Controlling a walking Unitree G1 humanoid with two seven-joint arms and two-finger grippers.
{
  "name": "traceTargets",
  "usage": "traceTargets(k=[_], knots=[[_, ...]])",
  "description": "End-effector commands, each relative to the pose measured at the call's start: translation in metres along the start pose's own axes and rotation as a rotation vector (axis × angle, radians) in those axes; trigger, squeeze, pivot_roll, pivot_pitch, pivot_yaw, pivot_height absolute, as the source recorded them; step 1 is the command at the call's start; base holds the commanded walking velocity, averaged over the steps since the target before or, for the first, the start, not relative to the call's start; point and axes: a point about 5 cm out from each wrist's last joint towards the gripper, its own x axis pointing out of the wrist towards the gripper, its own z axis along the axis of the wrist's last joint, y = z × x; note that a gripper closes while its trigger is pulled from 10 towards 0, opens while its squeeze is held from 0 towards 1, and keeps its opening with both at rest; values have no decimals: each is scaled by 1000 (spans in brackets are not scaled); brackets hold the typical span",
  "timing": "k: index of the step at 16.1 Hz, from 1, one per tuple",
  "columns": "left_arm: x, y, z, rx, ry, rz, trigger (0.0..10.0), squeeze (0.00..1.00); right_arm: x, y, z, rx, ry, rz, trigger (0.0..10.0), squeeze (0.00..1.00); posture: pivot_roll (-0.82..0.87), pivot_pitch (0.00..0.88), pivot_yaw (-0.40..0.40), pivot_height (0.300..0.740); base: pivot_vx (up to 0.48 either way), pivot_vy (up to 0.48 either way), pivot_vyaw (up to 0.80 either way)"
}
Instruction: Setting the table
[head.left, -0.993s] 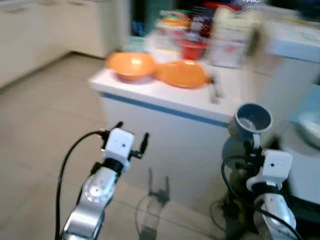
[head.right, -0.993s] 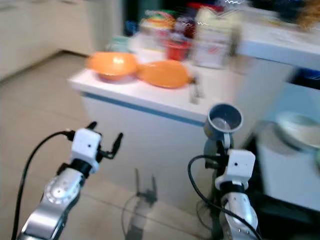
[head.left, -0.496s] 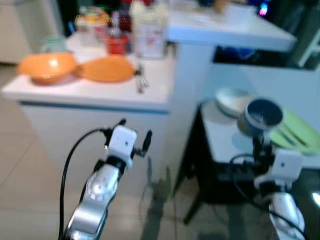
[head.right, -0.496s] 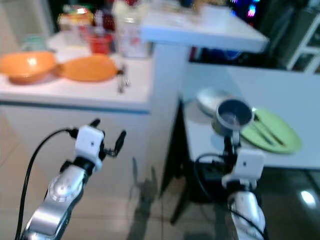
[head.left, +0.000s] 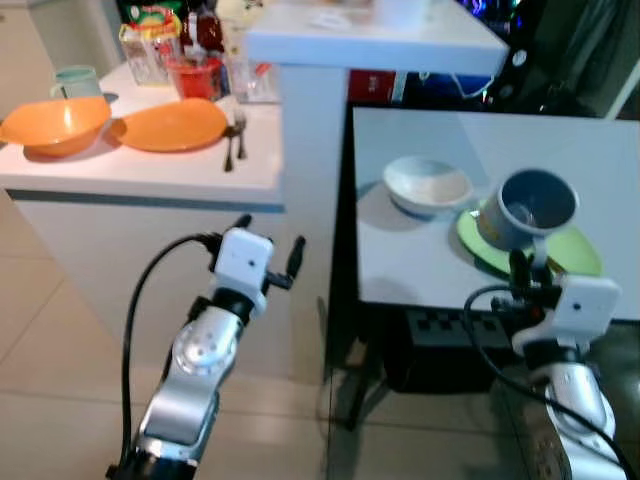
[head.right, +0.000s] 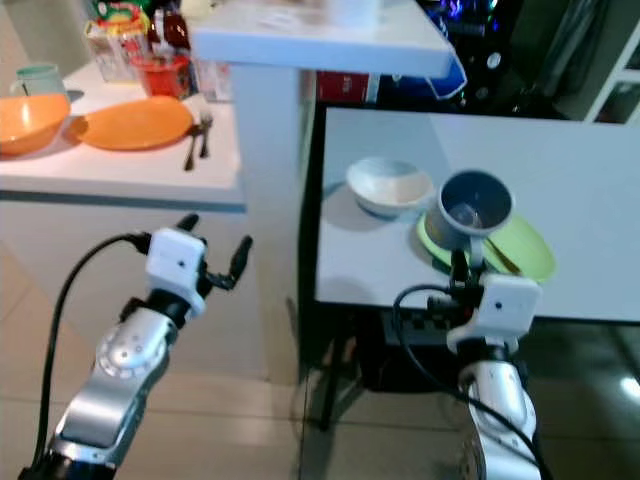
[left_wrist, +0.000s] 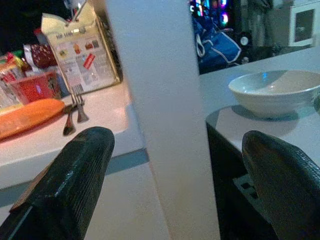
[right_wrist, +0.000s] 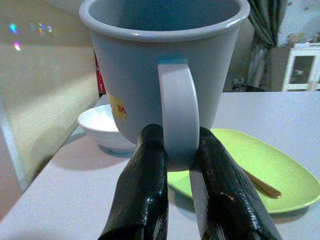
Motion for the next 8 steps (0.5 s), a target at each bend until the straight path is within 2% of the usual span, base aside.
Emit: traceTargets(k=[1, 4, 8], knots=[[6, -6, 3, -10, -4, -24, 10000, 0, 2, -3, 3, 20, 4, 0, 10000, 0, -82, 0, 17, 740, 0, -356, 0], [10, -4, 7, -27, -12, -21, 10000, 0, 12, 6, 10, 20, 24, 70, 10000, 0, -85, 0, 29, 740, 0, -352, 0], [13, -2, 12, -28, -30, -29, 10000, 0, 13, 11, 9, 30, 46, 93, 10000, 0, -80, 0, 31, 740, 0, -354, 0]])
